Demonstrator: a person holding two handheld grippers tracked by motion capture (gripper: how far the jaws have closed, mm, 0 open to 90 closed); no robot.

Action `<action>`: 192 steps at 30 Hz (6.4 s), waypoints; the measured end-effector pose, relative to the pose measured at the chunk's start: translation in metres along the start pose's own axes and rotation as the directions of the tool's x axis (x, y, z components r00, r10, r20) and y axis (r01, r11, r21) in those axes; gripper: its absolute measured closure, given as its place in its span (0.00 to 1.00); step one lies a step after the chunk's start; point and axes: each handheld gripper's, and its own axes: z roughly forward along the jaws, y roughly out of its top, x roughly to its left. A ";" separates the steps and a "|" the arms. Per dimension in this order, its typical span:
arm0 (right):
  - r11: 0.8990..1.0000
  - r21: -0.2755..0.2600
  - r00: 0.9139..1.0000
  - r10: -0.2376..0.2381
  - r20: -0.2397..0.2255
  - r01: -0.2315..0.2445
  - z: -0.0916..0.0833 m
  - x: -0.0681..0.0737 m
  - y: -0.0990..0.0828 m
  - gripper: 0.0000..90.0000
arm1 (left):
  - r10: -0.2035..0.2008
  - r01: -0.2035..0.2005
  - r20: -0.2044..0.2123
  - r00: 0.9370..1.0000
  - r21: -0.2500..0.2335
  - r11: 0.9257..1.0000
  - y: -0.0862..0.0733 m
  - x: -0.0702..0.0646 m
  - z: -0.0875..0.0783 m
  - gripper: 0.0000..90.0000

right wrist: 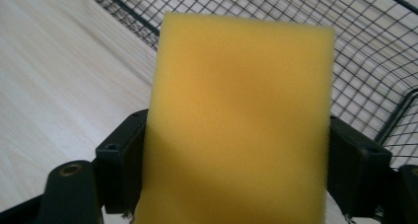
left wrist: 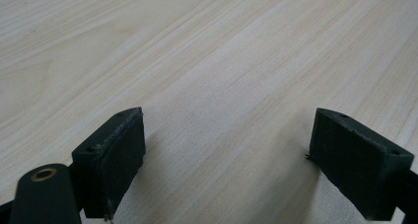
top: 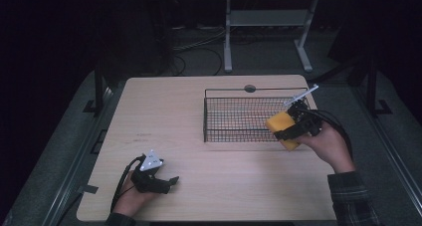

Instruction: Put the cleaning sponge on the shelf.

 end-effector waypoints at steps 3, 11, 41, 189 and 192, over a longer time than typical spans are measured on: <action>1.000 0.003 1.000 0.012 0.006 -0.012 0.000 -0.007 0.003 0.24 | 0.002 -0.002 -0.001 1.000 0.000 1.000 0.000 0.000 0.000 0.14; 0.999 0.003 0.999 0.044 0.028 -0.044 0.005 -0.025 0.009 0.24 | -0.001 0.001 -0.001 1.000 -0.001 1.000 0.000 0.000 0.000 0.14; 0.995 0.021 0.994 0.093 0.058 -0.095 0.026 -0.084 0.026 0.24 | -0.001 0.001 0.000 1.000 -0.001 1.000 0.000 0.000 0.000 0.14; 0.977 -0.203 0.997 0.066 -0.030 -0.071 0.032 0.011 -0.112 0.14 | -0.003 0.003 -0.004 1.000 -0.004 1.000 0.000 -0.001 0.000 0.14; 0.972 -0.220 0.997 0.073 -0.021 -0.076 0.039 0.013 -0.120 0.12 | -0.001 0.001 -0.004 1.000 -0.003 1.000 0.000 0.000 0.000 0.14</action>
